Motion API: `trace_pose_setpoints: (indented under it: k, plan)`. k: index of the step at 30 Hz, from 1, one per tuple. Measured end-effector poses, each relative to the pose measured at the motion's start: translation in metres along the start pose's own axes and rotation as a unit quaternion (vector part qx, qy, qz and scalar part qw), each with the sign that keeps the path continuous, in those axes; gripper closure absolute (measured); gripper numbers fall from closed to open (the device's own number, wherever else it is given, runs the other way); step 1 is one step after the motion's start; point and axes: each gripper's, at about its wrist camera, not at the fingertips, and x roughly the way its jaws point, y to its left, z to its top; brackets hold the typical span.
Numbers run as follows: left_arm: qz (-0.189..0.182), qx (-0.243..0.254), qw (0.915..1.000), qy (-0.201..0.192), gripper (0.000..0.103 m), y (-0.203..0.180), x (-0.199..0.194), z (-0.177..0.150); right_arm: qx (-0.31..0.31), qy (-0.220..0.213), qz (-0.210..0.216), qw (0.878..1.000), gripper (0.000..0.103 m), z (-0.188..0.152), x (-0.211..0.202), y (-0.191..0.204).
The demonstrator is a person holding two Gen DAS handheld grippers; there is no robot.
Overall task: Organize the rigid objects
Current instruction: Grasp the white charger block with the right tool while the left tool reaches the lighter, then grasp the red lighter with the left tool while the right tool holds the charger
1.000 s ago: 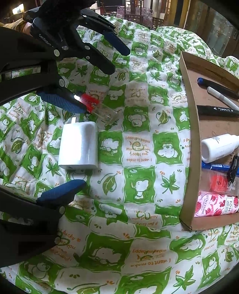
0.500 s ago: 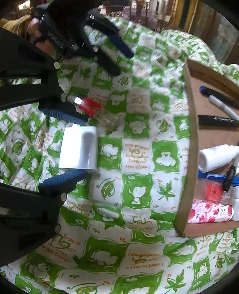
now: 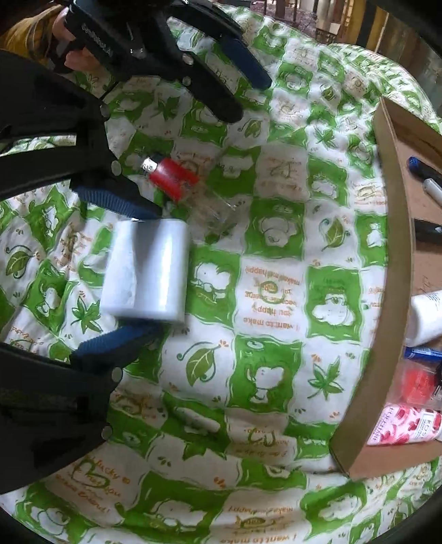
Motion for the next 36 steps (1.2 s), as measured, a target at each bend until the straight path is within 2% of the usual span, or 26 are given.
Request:
trace_pose_setpoints:
  k: [3, 7, 10, 15, 17, 19, 20, 22, 23, 25, 30, 32, 36]
  plan:
    - [-0.001, -0.001, 1.0000, 0.001, 0.034, -0.001, 0.000, -0.001, -0.002, -0.005, -0.009, 1.000, 0.043, 0.001, 0.002, 0.003]
    - [-0.013, 0.009, 0.9999, 0.002, 0.034, -0.006, 0.001, -0.003, 0.007, -0.052, 0.003, 0.999, 0.043, 0.008, -0.027, 0.001]
    - [-0.026, 0.033, 0.9991, 0.005, 0.034, -0.017, 0.002, -0.005, 0.041, -0.088, 0.001, 0.995, 0.043, 0.018, -0.049, -0.020]
    - [-0.048, 0.087, 0.9948, 0.023, 0.034, -0.051, 0.013, -0.013, 0.090, -0.098, 0.018, 0.991, 0.043, 0.026, -0.056, -0.050]
    - [-0.046, 0.116, 0.9916, 0.035, 0.041, -0.067, 0.022, -0.019, 0.092, -0.098, 0.025, 0.991, 0.043, 0.028, -0.058, -0.050]
    - [-0.034, 0.139, 0.9883, 0.052, 0.064, -0.079, 0.034, -0.026, 0.086, -0.098, 0.024, 0.991, 0.043, 0.023, -0.058, -0.048]
    - [-0.022, 0.153, 0.9860, 0.063, 0.067, -0.084, 0.043, -0.030, 0.083, -0.096, 0.025, 0.992, 0.043, 0.022, -0.057, -0.047]
    - [-0.007, 0.164, 0.9846, 0.058, 0.067, -0.090, 0.049, -0.034, 0.082, -0.091, 0.030, 0.992, 0.043, 0.022, -0.054, -0.045]
    - [-0.006, 0.164, 0.9848, 0.056, 0.067, -0.090, 0.050, -0.034, 0.082, -0.089, 0.031, 0.992, 0.043, 0.021, -0.053, -0.044]
    - [-0.014, 0.153, 0.9868, 0.052, 0.079, -0.090, 0.048, -0.032, 0.079, -0.087, 0.031, 0.993, 0.043, 0.017, -0.053, -0.041]
    - [-0.039, 0.105, 0.9933, 0.029, 0.080, -0.069, 0.028, -0.025, 0.072, -0.096, 0.035, 0.992, 0.043, 0.018, -0.056, -0.035]
    - [-0.073, 0.064, 0.9951, 0.020, 0.080, -0.057, 0.019, -0.019, 0.071, -0.100, 0.037, 0.992, 0.043, 0.017, -0.058, -0.034]
    - [-0.111, 0.006, 0.9937, 0.008, 0.080, -0.033, 0.009, -0.009, 0.076, -0.109, 0.044, 0.990, 0.043, 0.017, -0.064, -0.037]
